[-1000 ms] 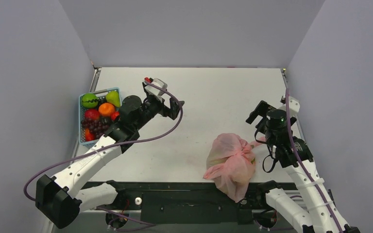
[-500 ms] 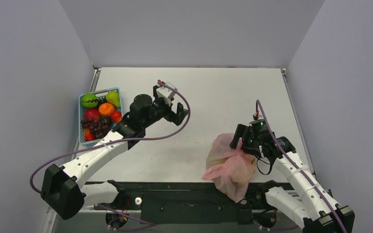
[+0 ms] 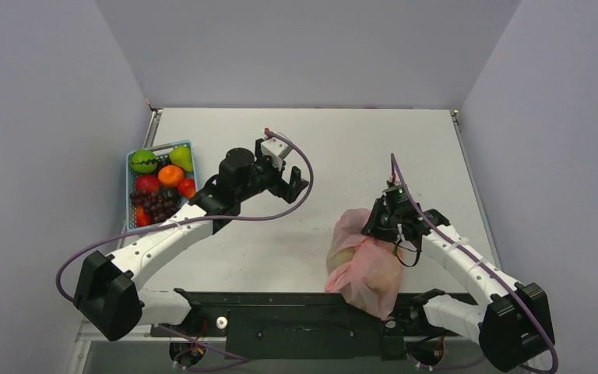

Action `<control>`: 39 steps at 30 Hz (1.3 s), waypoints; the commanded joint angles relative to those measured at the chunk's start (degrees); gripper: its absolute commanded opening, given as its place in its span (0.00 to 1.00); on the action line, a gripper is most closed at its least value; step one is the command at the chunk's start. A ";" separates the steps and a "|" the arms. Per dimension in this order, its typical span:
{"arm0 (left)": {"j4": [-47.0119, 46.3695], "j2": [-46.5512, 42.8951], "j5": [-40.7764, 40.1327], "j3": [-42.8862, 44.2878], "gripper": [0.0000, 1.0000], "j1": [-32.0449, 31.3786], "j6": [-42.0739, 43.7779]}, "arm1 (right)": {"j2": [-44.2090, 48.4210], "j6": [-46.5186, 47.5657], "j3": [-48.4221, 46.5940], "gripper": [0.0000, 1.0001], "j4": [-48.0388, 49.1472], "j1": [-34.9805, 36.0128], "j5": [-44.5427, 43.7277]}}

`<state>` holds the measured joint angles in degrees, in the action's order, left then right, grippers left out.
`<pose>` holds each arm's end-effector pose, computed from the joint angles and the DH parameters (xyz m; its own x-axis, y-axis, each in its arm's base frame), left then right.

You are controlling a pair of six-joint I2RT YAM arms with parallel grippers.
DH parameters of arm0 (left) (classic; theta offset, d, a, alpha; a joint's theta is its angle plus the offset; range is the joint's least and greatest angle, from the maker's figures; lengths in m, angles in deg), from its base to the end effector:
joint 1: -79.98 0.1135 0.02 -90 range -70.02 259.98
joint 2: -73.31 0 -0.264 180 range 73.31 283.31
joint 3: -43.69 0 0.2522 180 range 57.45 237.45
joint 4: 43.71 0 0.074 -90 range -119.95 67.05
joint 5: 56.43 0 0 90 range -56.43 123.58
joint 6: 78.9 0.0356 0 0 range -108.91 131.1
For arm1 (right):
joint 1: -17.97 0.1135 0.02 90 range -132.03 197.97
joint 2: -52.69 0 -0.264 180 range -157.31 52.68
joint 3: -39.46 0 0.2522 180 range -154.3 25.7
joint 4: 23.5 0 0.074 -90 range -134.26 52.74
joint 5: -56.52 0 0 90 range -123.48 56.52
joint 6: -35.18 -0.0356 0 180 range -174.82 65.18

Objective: Take the fake fruits out of the plastic bag
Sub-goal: Move the plastic bag to the center of the board, then untie the plastic bag at the center of the board.

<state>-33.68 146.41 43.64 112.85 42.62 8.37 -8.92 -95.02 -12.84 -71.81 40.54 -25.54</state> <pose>0.2352 -0.1874 0.3224 -0.2265 0.1140 -0.9673 0.7224 0.6858 -0.0884 0.1845 0.0820 0.2127 -0.8851 0.3244 -0.3337 0.1608 0.8861 0.4348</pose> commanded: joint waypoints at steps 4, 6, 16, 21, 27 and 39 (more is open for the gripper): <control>1.65 2.92 4.27 4.20 0.88 -1.13 0.80 | -5.61 -5.17 -6.73 0.14 11.21 -0.06 -3.31; 1.99 3.96 5.11 4.48 0.88 -1.66 1.24 | -7.03 -6.69 -8.16 0.12 14.27 -0.13 -2.00; 7.24 10.54 7.29 8.12 0.81 -4.18 2.00 | -23.34 9.47 -27.22 0.16 7.73 1.40 6.28; 7.62 12.31 7.49 9.08 0.78 -4.23 1.34 | -17.95 12.95 -23.68 0.45 5.04 1.45 1.77; 5.90 15.08 8.87 9.43 0.76 -4.25 -1.52 | -8.03 15.89 -15.72 0.69 5.01 1.50 -3.10; 6.52 17.90 9.16 10.79 0.70 -4.84 -2.67 | -13.24 16.15 -16.06 0.46 9.30 9.24 -10.68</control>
<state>-25.79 164.23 52.05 120.89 38.40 5.79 -20.46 -79.20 -27.49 -65.18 46.42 -29.75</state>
